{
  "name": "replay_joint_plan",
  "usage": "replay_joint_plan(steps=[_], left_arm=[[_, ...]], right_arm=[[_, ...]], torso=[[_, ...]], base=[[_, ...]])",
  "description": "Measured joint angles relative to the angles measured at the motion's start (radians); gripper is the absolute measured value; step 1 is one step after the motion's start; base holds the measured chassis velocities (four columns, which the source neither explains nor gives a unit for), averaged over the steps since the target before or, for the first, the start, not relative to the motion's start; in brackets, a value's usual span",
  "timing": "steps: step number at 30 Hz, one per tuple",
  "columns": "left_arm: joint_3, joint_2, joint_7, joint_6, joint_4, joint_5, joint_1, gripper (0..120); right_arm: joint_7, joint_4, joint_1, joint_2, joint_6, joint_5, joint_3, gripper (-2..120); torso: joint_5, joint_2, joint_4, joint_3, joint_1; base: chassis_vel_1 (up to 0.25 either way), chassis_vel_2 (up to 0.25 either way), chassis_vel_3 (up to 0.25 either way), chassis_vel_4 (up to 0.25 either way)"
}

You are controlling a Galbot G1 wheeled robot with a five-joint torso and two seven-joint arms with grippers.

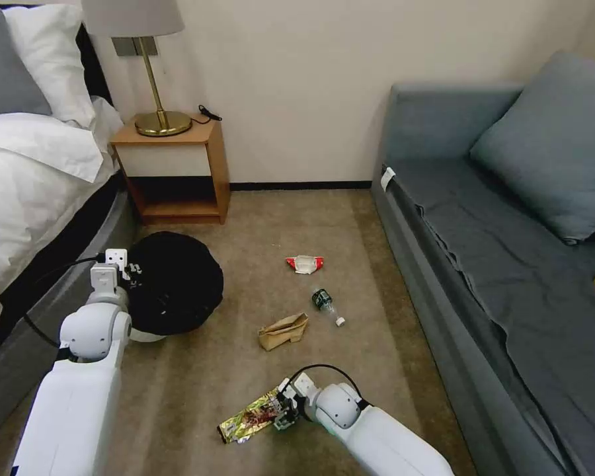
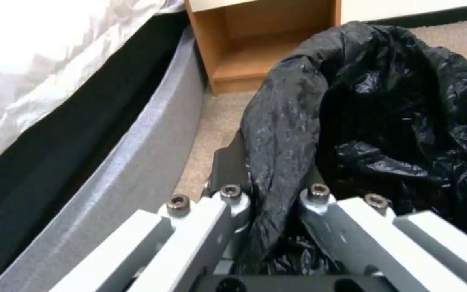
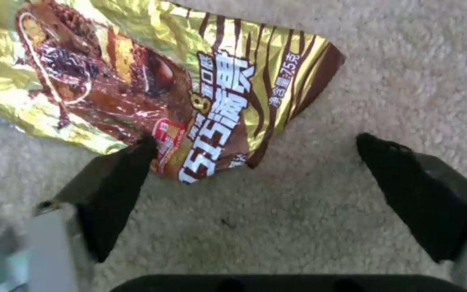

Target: Pick up the trash bin, then pick up the garbage on the floor and place it into the trash bin.

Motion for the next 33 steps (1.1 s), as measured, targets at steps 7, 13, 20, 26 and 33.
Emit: replay_joint_plan(steps=[7,13,20,26,33], left_arm=[[0.003,-0.001,0.0,-0.001,0.0,0.0,-0.001,5],[0.004,-0.003,-0.001,-0.003,0.0,0.003,0.001,5],[0.001,-0.003,-0.001,-0.006,0.0,0.005,0.006,5],[0.001,-0.003,-0.001,-0.008,-0.001,0.008,0.011,5],[0.001,-0.007,-0.001,-0.012,-0.002,0.011,0.017,5]], right_arm=[[-0.006,0.002,0.001,0.002,0.007,-0.001,0.004,65],[-0.006,0.014,0.0,0.0,0.009,0.002,0.004,41],[-0.003,0.033,0.001,-0.005,0.008,0.005,0.016,14],[-0.002,0.044,0.004,-0.009,0.014,0.006,0.028,0],[-0.003,0.054,0.012,-0.011,0.028,0.007,0.05,0]], torso=[[0.0002,0.0,0.0,0.0,0.0],[0.0002,0.0,0.0002,0.0,0.0],[0.0001,0.0,0.0001,0.0,0.0],[0.0001,0.0,0.0002,0.0,0.0],[0.0001,0.0,0.0001,0.0,0.0]], base=[[0.0,0.0,0.0,0.0],[0.0,0.0,0.0,0.0],[0.0,0.0,0.0,0.0],[0.0,0.0,0.0,0.0],[0.0,0.0,0.0,0.0]])
